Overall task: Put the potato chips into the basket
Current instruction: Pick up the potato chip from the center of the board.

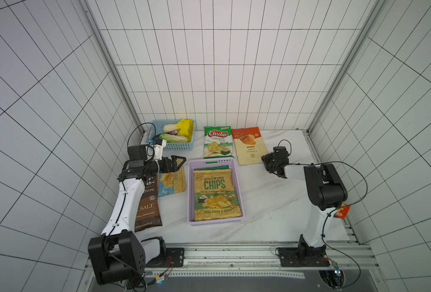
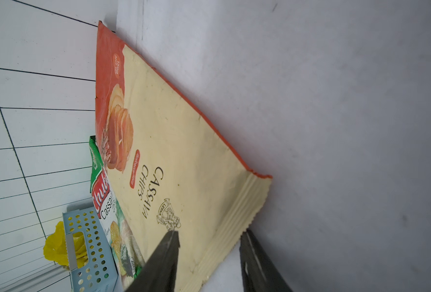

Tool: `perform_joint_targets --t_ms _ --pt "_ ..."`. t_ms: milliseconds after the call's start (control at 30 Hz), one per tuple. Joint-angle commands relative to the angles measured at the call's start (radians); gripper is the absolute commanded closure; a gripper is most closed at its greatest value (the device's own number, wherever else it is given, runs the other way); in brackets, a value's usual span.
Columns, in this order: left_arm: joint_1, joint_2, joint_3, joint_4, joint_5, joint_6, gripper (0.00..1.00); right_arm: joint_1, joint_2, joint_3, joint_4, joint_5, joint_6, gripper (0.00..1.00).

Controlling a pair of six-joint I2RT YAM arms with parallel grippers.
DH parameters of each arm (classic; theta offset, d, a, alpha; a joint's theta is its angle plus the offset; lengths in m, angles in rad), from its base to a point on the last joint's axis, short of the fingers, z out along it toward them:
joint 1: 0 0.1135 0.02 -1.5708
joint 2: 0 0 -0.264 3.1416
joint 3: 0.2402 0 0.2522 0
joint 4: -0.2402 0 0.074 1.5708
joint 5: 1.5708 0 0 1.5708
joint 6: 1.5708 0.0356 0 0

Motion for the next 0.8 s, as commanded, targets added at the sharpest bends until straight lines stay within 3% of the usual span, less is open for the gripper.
perform_joint_targets --t_ms 0,300,600,767 --pt "-0.003 -0.018 -0.01 0.014 0.006 0.012 0.02 -0.01 0.058 0.004 -0.034 0.023 0.02 0.55" --pt "-0.003 -0.009 -0.008 0.01 0.036 0.01 0.02 -0.015 0.043 -0.087 0.056 0.059 0.09 0.51" --pt "-0.003 -0.012 -0.008 0.01 0.036 0.011 0.02 -0.025 0.127 -0.082 0.211 -0.049 0.145 0.48" --pt "-0.003 -0.012 -0.008 0.01 0.037 0.012 0.02 -0.028 0.177 -0.038 0.293 -0.126 0.156 0.54"
